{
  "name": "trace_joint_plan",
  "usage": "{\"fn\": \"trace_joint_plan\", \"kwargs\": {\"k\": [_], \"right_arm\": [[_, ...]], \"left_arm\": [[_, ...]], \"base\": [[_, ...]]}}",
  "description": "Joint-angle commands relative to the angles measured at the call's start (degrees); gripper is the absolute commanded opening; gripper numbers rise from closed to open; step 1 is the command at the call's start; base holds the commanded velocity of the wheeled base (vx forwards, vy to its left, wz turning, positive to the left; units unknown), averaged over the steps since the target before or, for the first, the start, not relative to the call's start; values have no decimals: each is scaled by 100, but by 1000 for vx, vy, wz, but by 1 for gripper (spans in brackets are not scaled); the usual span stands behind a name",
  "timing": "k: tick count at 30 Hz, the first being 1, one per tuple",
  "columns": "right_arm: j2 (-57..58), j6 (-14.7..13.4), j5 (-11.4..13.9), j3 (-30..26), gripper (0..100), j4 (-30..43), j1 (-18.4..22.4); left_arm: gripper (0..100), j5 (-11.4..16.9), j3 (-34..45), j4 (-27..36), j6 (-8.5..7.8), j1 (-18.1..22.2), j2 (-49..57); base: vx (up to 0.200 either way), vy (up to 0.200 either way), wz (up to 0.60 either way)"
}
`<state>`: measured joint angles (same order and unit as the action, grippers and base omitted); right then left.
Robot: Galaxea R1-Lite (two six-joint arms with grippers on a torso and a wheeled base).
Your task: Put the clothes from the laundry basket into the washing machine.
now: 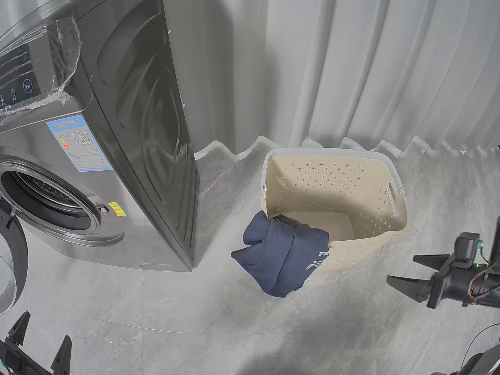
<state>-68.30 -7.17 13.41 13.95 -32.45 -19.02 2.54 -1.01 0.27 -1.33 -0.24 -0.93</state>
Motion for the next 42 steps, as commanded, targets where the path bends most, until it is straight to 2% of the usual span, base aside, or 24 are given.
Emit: {"fn": "trace_joint_plan", "kwargs": {"k": [1, 5, 12, 18, 29, 42], "right_arm": [[-1633, -145, -172, 601, 100, -481, -375], [-2214, -145, -181, 908, 100, -807, -366], [-2741, -136, -234, 1137, 100, -1167, -375], [-3444, -74, -480, 1418, 100, -1554, -471], [-4428, -21, -488, 2024, 100, -1940, -515], [-5263, 75, -506, 2736, 100, -1984, -524]], "left_arm": [[100, 1, 92, 0, 1, -2, 75], [100, 1, 92, 0, 10, -2, 75], [100, 1, 92, 0, 19, -2, 75], [100, -7, 92, 0, 19, -2, 75], [100, -7, 92, 8, 19, -11, 75], [100, -7, 92, 8, 27, -11, 75]], "base": [[0, 0, 0], [0, 0, 0], [0, 0, 0], [0, 0, 0], [0, 0, 0], [0, 0, 0]]}}
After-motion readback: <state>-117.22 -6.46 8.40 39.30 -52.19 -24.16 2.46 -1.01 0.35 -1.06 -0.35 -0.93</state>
